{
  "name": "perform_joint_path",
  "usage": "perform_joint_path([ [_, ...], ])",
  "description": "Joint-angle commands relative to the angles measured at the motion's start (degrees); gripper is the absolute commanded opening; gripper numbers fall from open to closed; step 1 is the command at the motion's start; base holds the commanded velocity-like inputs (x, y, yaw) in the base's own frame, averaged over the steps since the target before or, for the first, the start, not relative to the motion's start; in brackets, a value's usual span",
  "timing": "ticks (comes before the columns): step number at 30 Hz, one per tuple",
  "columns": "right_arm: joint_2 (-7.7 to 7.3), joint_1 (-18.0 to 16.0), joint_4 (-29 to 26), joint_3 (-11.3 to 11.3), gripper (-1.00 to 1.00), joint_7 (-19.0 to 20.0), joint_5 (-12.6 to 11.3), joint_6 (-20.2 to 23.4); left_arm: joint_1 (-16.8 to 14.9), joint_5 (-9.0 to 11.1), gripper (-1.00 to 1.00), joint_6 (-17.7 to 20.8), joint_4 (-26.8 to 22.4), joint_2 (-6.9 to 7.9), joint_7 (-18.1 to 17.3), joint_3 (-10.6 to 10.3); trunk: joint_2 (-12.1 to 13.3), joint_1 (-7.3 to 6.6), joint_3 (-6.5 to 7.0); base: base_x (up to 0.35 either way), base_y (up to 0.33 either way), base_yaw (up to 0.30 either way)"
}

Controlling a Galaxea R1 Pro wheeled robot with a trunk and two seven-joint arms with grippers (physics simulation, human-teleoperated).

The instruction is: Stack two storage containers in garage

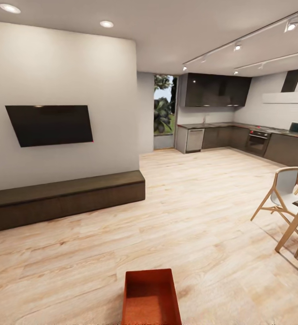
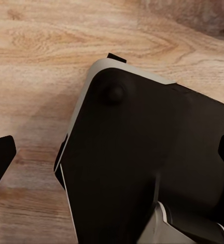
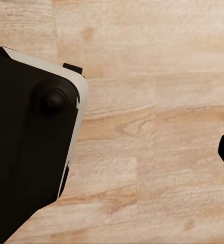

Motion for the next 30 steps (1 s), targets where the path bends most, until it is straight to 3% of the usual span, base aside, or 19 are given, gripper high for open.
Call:
perform_joint_path([
  [1, 0.03, -0.05, 0.15, 0.17, 1.00, -0.23, 0.18, -0.23, 0.00, -0.04, 1.00, -0.09, -0.03, -0.02, 0.09, 0.13, -0.07, 0.02, -0.15, 0.000, 0.000, -0.064],
  [30, 0.41, -0.07, -0.46, 1.09, 1.00, -0.24, 0.90, 1.93, 0.00, -0.17, 1.00, -0.09, -0.03, 0.06, 0.09, 0.08, -0.07, 0.02, -2.84, 0.000, 0.000, -0.016],
])
